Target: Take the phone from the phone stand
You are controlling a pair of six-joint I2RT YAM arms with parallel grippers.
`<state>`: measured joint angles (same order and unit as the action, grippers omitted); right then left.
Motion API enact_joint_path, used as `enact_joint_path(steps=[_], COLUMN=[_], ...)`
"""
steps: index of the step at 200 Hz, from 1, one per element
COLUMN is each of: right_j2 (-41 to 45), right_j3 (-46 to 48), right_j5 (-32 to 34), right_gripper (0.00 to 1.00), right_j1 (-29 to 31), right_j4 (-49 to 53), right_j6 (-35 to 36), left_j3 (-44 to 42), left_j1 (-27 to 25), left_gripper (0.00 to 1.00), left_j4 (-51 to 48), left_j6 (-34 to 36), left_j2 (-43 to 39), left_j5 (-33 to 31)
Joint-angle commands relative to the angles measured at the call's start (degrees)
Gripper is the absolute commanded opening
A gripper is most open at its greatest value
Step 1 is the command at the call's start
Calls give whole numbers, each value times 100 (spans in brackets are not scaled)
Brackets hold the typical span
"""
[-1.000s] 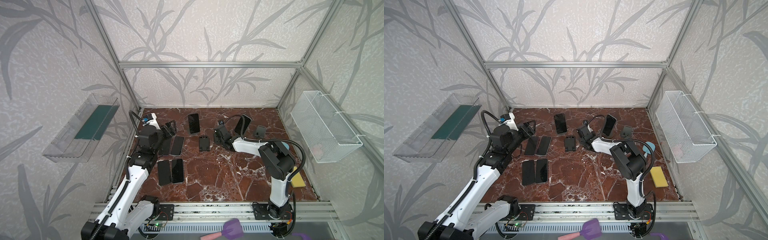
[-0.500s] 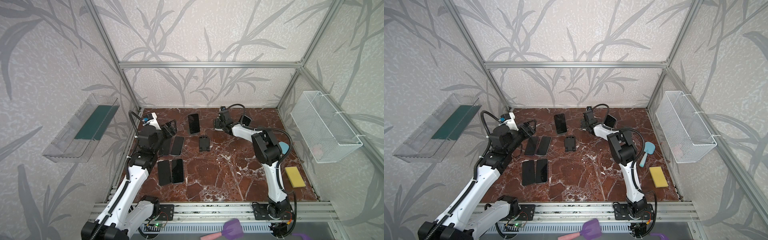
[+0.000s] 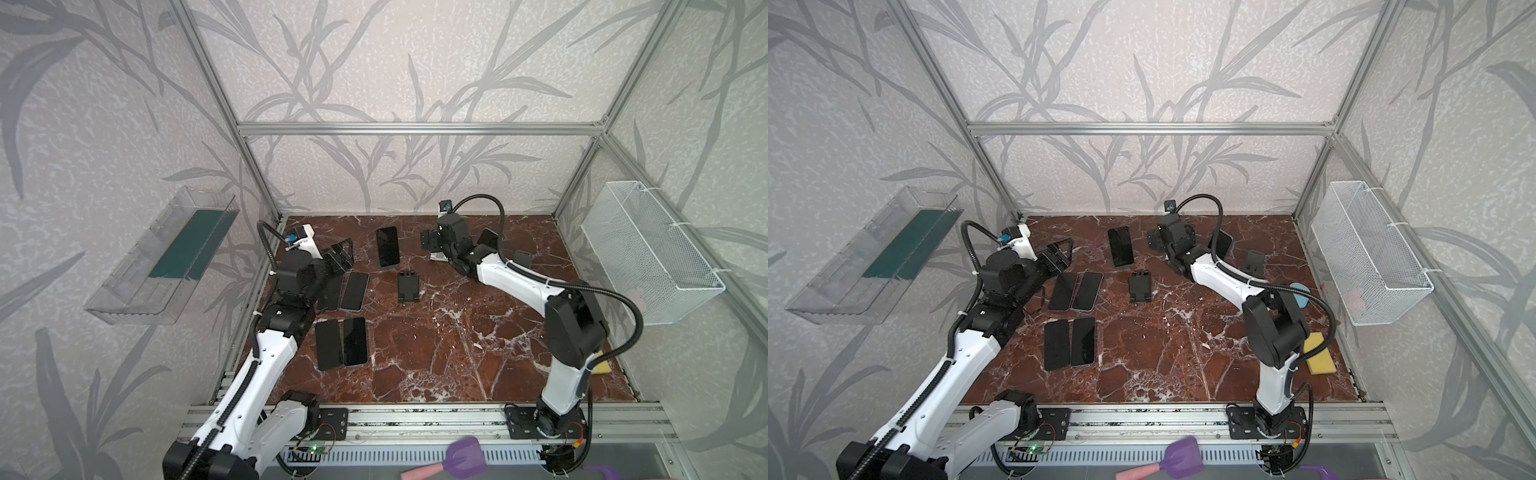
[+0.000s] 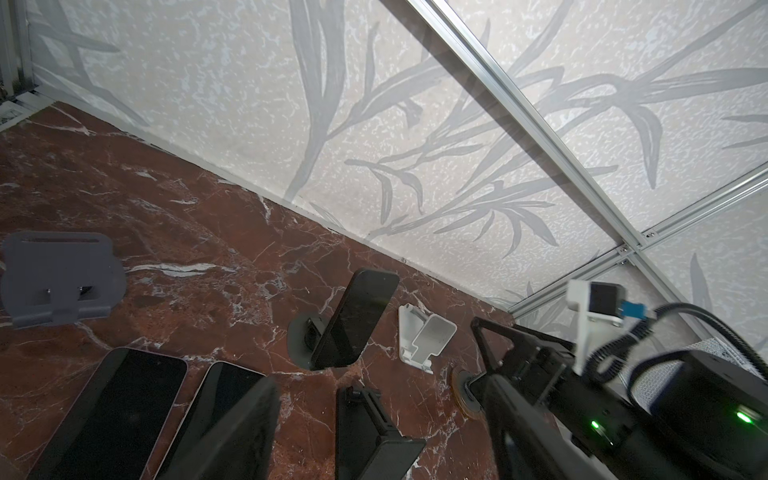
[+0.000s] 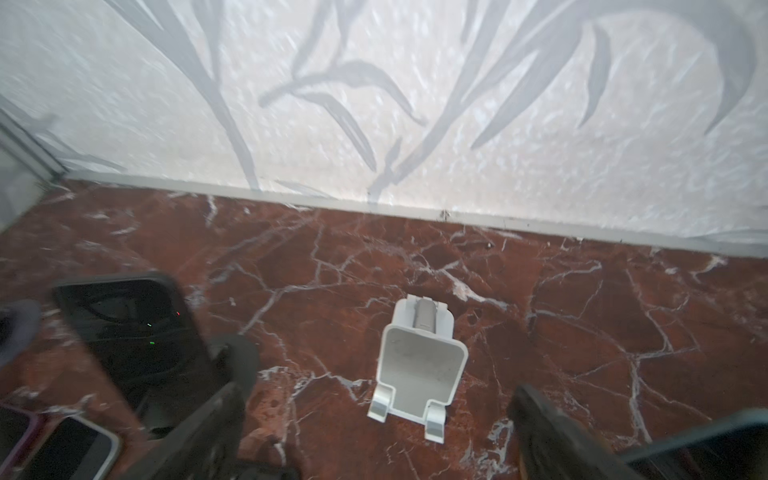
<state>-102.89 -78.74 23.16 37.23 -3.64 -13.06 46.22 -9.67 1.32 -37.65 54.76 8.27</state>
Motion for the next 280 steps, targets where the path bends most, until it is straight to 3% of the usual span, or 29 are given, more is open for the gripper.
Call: enact_joint_path(steps=[1,37,65,100,142,168,196,244,280], right_j2=[127,56,-284,-636,-1146,-1164,-1037,-1154,-1769], right_j3=[531,740,666,688,412,498,630,654,-168], right_j5=[743,707,523,157,322,371,487,-255,-743], right_gripper=[99,99,99,99,99,79,65,60,60], right_j1=[590,1167,1286,1278,1210,1173,1120,513,125], right_j4=[-129,260,483,218,194,-147,-367,-907,-740], right_j6=[76,-886,-1445,-1581,-1759,-1593,-1133,-857,-560], left_j3=[-69,-60,-68,-75,-73,-59,-51,-47,-41], left_j1=[23,27,27,18,18,18,27,27,35], left_gripper=[78,78,78,78,79,79,79,79,79], left_j4=[97,87,86,113,96,100,88,83,81], left_j6=[-85,-129,-152,-208,-216,-217,-193,-217,-175], left_j2=[-77,-132,-186,-195,-218,-194,-149,-45,-16], left_j5=[-32,6,19,103,102,132,95,138,113])
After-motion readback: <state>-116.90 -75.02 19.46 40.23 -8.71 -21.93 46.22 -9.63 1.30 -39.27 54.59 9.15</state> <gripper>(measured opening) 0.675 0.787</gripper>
